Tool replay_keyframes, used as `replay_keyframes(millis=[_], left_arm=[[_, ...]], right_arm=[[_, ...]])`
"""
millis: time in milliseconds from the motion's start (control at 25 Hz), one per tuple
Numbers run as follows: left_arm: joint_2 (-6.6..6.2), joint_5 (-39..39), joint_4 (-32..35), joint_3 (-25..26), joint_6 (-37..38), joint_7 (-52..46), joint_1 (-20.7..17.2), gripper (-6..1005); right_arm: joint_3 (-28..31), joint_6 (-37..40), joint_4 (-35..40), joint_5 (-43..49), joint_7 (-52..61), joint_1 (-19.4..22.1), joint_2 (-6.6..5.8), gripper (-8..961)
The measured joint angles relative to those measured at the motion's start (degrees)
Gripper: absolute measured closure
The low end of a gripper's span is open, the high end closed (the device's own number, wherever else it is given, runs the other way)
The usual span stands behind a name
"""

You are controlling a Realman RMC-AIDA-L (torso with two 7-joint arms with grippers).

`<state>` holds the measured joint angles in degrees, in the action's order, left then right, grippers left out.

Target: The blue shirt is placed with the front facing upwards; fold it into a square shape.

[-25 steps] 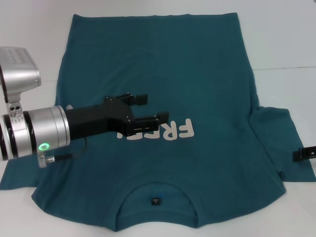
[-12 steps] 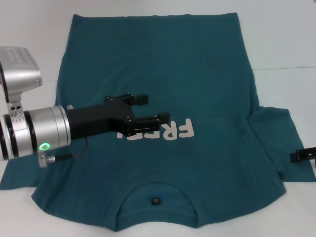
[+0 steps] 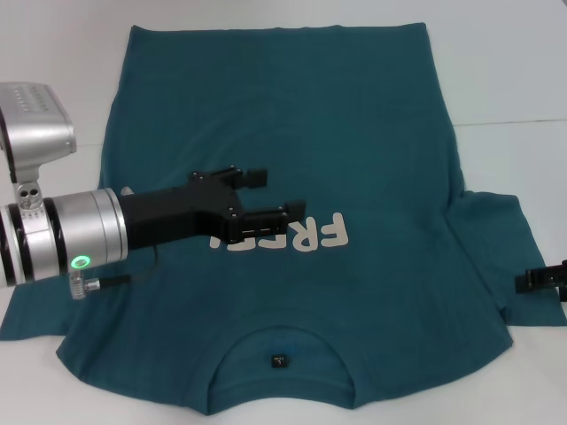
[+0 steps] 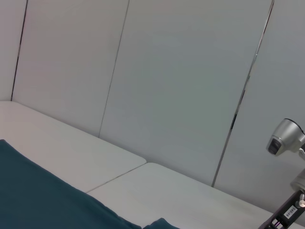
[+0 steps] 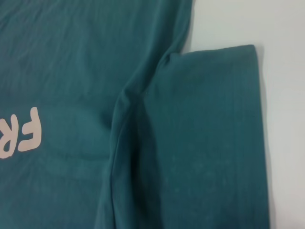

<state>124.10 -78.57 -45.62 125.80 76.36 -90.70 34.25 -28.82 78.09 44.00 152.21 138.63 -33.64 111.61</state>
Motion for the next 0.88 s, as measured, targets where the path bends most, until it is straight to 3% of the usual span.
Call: replay_keyframes(millis=[880], left_arm=[[0.0, 0.0, -0.26, -0.03, 0.3, -0.18, -0.15, 125]], right_arm=[[0.12, -0.33, -0.09, -0.07, -0.36, -0.01, 0.2, 11]])
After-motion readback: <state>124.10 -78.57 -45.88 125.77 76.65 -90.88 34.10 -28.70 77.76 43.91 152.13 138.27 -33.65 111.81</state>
